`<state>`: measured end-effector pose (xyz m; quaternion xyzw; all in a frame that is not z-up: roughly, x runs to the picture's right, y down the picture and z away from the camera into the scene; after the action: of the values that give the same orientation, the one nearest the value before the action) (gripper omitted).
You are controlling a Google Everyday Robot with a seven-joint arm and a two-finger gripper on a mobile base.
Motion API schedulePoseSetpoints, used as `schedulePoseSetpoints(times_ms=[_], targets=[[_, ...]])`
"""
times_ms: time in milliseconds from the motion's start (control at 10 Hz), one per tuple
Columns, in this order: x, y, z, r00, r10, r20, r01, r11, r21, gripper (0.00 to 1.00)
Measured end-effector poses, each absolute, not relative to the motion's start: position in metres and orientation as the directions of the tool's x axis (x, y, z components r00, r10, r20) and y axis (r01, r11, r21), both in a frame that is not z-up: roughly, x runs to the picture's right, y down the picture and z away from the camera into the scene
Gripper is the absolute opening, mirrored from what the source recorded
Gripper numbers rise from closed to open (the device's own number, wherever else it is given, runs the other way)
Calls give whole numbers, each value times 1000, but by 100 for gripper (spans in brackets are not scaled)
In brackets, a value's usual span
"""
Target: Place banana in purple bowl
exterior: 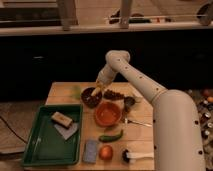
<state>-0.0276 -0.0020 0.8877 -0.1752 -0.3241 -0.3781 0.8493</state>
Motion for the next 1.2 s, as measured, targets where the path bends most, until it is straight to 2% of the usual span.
schedulePoseSetpoints(times_ms=[1000, 1100, 1200], targets=[[-60, 11, 876, 455, -554, 697, 793, 608, -34, 5], [-64, 11, 875, 457, -551, 699, 793, 608, -39, 9], [-69, 12, 875, 461, -547, 699, 793, 607, -49, 21]])
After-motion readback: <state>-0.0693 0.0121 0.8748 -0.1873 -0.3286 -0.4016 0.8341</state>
